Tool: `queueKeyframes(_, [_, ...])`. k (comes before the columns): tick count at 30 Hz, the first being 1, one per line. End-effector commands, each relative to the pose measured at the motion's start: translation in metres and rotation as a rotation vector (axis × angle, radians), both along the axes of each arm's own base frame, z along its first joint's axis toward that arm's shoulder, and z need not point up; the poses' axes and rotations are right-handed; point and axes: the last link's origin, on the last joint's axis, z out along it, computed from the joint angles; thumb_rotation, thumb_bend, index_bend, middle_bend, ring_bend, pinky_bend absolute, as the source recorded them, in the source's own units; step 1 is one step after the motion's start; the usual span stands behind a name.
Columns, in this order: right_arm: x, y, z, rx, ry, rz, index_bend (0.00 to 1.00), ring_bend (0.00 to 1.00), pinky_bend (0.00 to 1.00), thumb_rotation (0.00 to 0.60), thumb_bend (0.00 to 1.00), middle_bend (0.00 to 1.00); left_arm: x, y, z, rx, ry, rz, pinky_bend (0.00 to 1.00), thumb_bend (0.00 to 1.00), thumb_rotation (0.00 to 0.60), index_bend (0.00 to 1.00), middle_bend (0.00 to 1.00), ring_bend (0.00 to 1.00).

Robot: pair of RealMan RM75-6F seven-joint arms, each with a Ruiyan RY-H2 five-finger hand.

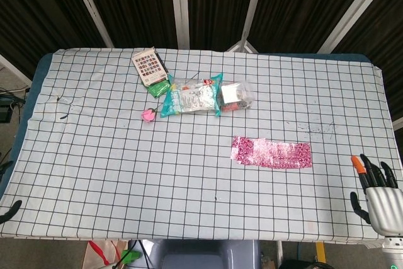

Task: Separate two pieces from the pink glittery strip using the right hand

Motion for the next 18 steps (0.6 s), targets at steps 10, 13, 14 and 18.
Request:
queueKeyframes(10, [0.022, -0.023, -0.030, 0.090, 0.000, 0.095, 0.03, 0.53, 0.23, 0.600, 0.51, 0.46, -0.001, 0.001, 0.000, -0.003, 0.000, 0.017, 0.09, 0.35, 0.600, 0.16, 0.00, 0.00])
queueKeyframes(13, [0.034, -0.038, -0.040, 0.123, 0.013, 0.134, 0.06, 0.63, 0.35, 0.600, 0.51, 0.58, -0.001, 0.002, -0.001, -0.003, 0.001, 0.017, 0.09, 0.35, 0.600, 0.16, 0.00, 0.00])
queueKeyframes(14, [0.038, -0.042, -0.044, 0.140, 0.012, 0.141, 0.07, 0.65, 0.38, 0.600, 0.51, 0.61, -0.002, 0.002, -0.001, -0.004, 0.002, 0.018, 0.09, 0.35, 0.600, 0.16, 0.00, 0.00])
queueKeyframes(18, [0.050, -0.057, -0.056, 0.179, 0.021, 0.157, 0.08, 0.74, 0.50, 0.600, 0.58, 0.71, -0.002, 0.003, -0.001, -0.007, 0.004, 0.021, 0.09, 0.35, 0.600, 0.16, 0.00, 0.00])
